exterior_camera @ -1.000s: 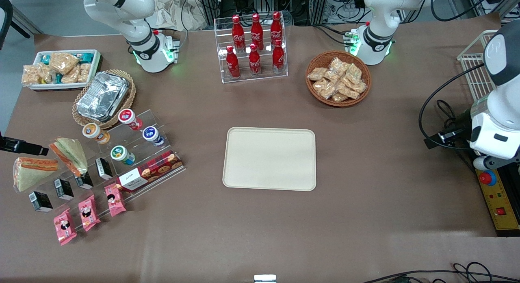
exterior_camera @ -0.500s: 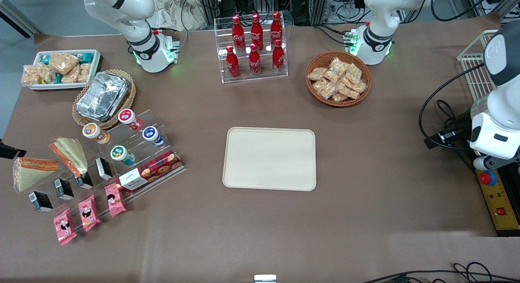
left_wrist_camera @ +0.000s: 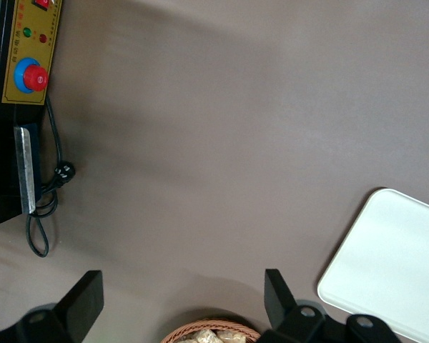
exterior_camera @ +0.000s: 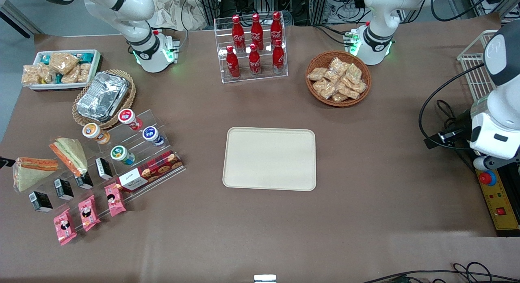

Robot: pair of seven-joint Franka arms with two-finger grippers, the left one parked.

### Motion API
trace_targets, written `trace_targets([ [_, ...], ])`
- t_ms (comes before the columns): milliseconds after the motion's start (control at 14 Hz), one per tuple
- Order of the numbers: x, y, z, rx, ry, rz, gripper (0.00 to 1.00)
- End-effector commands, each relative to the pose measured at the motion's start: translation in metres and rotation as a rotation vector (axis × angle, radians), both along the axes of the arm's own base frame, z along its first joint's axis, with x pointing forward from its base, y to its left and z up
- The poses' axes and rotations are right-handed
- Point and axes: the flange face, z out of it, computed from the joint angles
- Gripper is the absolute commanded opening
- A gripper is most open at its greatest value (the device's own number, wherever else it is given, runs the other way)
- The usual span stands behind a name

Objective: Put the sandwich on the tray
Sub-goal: 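Close the right gripper on a wrapped triangle sandwich and lift it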

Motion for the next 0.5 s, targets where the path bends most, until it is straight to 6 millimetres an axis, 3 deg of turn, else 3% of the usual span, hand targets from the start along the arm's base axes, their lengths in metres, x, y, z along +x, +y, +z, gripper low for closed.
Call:
trace_targets([
  [0,0.003,-0.002,-0.021,0.006,-0.002,-0.058,0.99],
  [429,0.000,-0.013,-0.061,0.010,0.024,-0.103,0.99],
])
